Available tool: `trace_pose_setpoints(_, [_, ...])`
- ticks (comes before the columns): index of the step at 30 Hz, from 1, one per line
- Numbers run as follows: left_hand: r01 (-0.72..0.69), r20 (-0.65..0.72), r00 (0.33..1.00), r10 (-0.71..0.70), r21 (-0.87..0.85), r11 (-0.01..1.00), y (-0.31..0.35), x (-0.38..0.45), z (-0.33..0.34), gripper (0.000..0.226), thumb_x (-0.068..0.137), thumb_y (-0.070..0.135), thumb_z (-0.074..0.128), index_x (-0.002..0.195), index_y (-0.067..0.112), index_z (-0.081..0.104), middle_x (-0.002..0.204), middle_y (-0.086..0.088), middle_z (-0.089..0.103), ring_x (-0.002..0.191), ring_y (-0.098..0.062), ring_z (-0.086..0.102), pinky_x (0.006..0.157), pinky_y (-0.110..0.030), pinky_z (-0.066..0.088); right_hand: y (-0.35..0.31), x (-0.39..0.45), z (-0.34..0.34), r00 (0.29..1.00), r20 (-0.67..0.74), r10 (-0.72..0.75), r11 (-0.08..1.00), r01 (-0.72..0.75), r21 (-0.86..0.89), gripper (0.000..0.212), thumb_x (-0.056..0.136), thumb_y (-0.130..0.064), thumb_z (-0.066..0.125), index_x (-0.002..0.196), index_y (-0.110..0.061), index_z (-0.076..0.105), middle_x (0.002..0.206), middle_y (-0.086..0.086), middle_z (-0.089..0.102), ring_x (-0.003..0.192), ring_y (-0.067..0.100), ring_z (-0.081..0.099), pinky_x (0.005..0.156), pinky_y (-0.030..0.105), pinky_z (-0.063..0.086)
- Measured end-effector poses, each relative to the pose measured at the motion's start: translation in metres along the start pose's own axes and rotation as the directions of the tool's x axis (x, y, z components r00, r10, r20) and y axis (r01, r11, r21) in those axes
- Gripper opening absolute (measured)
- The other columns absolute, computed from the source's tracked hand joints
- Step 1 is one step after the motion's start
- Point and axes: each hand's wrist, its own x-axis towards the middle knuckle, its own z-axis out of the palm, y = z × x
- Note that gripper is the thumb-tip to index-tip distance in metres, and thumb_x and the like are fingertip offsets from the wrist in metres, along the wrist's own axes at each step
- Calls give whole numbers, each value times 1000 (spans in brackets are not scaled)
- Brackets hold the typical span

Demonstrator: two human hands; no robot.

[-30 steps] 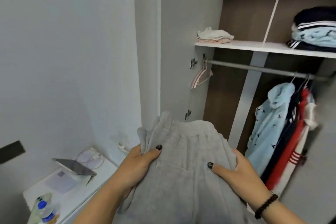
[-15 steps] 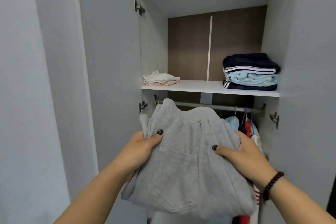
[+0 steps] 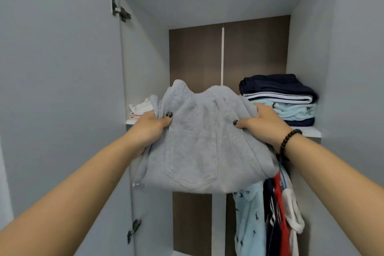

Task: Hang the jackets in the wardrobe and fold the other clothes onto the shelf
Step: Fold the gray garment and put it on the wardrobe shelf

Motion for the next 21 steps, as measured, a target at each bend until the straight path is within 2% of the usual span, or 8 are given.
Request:
trace_pose_setpoints(4, [-100,10,995,99,154,983,-3,89,4,11,98,27,53,99,28,64,92,11,66,83,-8,62,62,-19,46,3,68,10,999,-53,1,999,-3,-37,19,79,-16,71,94,-7,63,93,8,66,80,20,60,75,35,50])
trace_pose_setpoints(7, [-135,44,991,130,166,977,-6,158,6,16,98,23,53,88,30,62,87,12,65,78,-4,61,56,-15,44,8,126,19,996,-86,12,999,-16,-47,12,80,-16,70,86,-13,61,95,6,65,85,21,61,73,35,50])
trace_pose_setpoints(9, [-151,72,988,139,191,970,-9,203,8,18,98,23,52,83,29,62,85,10,66,77,-7,62,56,-17,44,13,165,26,992,-119,31,998,-37,-48,19,80,-18,71,95,-12,62,97,5,65,90,24,61,77,35,51])
trace_pose_setpoints(14, [-150,140,982,125,187,971,-26,305,20,15,99,21,51,88,22,62,93,0,67,83,-17,65,62,-26,49,32,257,45,975,-205,90,990,-111,-93,39,79,-21,73,113,-6,59,108,9,63,98,27,61,88,40,51])
trace_pose_setpoints(16, [-149,164,980,115,214,965,-39,339,30,17,99,23,50,101,15,64,101,-5,67,91,-24,65,77,-35,54,47,287,55,968,-226,112,982,-142,-121,36,79,-21,74,109,-6,59,108,10,63,97,28,60,87,39,51])
trace_pose_setpoints(18, [-182,191,973,128,294,938,-54,365,42,26,100,25,47,113,8,62,110,-9,65,98,-27,62,89,-39,51,65,309,65,960,-237,146,972,-184,-145,38,79,-21,74,110,-6,58,110,10,62,98,27,59,87,38,51])
trace_pose_setpoints(21, [-285,264,948,176,462,840,-78,386,61,27,101,25,42,105,4,58,113,-16,62,94,-28,55,79,-32,42,99,326,78,946,-253,201,952,-250,-179,55,78,-22,76,124,-3,52,111,8,60,98,25,59,80,30,48])
